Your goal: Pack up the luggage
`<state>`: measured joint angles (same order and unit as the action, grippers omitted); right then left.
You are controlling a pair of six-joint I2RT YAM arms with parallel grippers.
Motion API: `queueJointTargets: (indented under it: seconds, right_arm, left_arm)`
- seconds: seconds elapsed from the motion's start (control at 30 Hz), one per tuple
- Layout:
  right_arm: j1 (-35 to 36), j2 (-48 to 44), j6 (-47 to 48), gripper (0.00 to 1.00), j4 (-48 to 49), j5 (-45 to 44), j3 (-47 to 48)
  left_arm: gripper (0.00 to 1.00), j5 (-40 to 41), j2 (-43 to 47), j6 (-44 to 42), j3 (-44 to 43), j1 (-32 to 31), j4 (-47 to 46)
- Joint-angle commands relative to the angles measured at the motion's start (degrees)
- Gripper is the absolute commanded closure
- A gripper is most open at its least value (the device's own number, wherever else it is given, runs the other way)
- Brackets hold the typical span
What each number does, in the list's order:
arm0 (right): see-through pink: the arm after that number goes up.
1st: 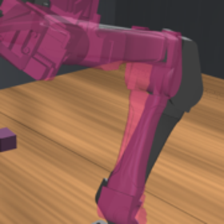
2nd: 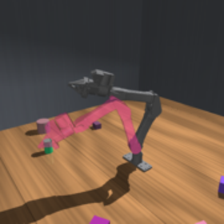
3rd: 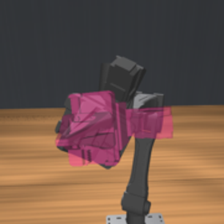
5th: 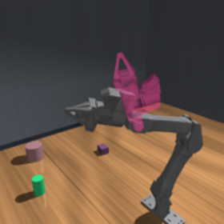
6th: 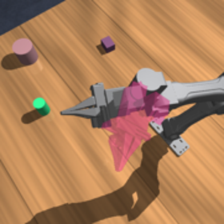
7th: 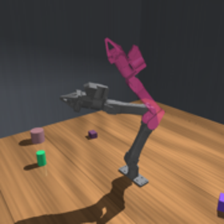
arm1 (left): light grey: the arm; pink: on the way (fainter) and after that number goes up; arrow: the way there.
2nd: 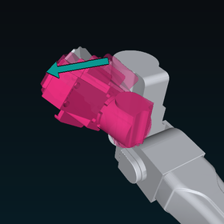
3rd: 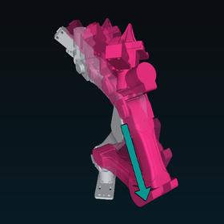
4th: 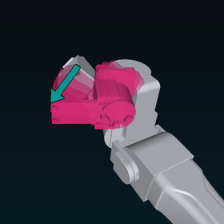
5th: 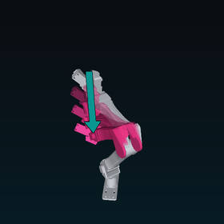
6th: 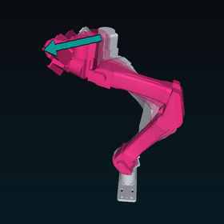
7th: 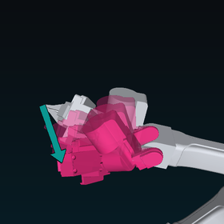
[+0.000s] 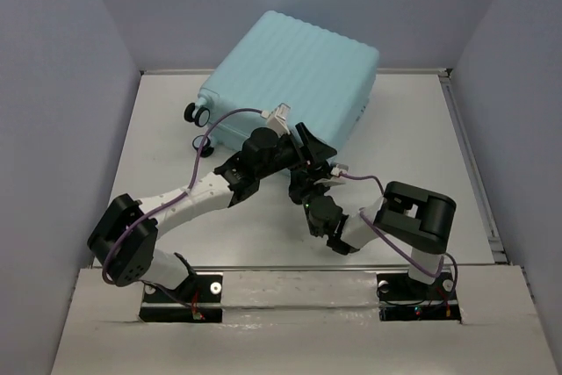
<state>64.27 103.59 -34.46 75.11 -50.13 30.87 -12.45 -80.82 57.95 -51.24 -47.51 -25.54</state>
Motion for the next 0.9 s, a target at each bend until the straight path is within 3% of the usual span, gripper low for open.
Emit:
queueJointTargets:
  seconds: [0.0,0.1,0.13,0.17,0.23,0.27,0.3,0.33,0.37,0.53,0.57,0.67,0.7,0.77,0.83,0.87]
  right_arm:
    - [6.5,2.7,3.2,0.93,23.2,19.8,15.5]
    - [6.5,0.1,3.2,0.93,23.2,19.2,10.3]
    - [6.5,-2.4,3.2,0.93,23.2,16.8,7.6]
    - [6.5,-3.8,3.2,0.93,23.2,15.3,1.7]
    - [6.5,-6.4,2.7,0.93,23.2,12.4,-3.9]
    - [6.5,-8.7,2.5,0.93,23.1,11.8,-8.5]
    - [6.5,-9.6,1.4,0.93,22.9,10.9,-10.5]
    - [6.5,-10.3,0.9,0.93,22.9,10.6,-12.1]
    - [6.5,-11.1,0.2,0.93,22.6,10.5,-13.4]
    - [6.5,-10.3,-3.5,0.93,21.7,11.9,-17.6]
    - [6.5,-9.7,-3.3,0.80,21.7,13.6,-17.8]
    - [6.5,-9.9,-4.1,0.39,21.6,17.1,-18.8]
    - [6.5,-11.1,-5.3,0.19,21.0,18.7,-19.5]
    - [6.5,-13.3,-6.5,0.02,18.0,20.0,-22.5]
    - [6.5,-20.1,-8.3,0.00,12.1,21.6,-24.2]
    - [6.5,-23.4,-8.5,0.00,2.0,22.0,-24.5]
  left_arm:
    - [0.71,-6.7,-1.2,9.3,-8.7,-8.6,-30.4]
    - [0.30,-10.1,0.7,7.0,-7.6,-7.6,-27.7]
    - [0.09,-10.8,3.5,4.9,-7.7,-6.3,-24.5]
    - [0.01,-11.0,5.4,-2.2,-8.3,-5.6,-15.2]
    - [0.01,-7.5,11.2,-11.6,-11.7,-4.0,-3.5]
    - [0.01,-3.2,13.4,-16.6,-13.3,-3.3,10.7]
    - [0.01,6.5,17.5,-25.2,-14.7,-3.2,16.3]
    - [0.01,10.4,19.6,-28.3,-15.4,-2.9,20.7]
    - [0.01,15.6,21.9,-30.5,-15.7,-2.3,28.5]
    - [0.01,36.2,37.2,-33.3,-10.7,4.4,45.5]
    - [0.01,40.3,40.3,-33.3,-9.8,8.0,47.3]
    - [0.01,41.2,42.6,-35.4,-4.8,14.2,49.6]
    - [0.01,39.6,42.1,-35.9,-3.9,18.1,49.7]
    - [0.01,37.9,40.7,-37.6,-1.4,21.9,48.7]
    - [0.01,32.7,38.2,-39.1,0.3,27.6,47.2]
    - [0.01,30.8,37.4,-40.5,0.5,29.3,45.4]
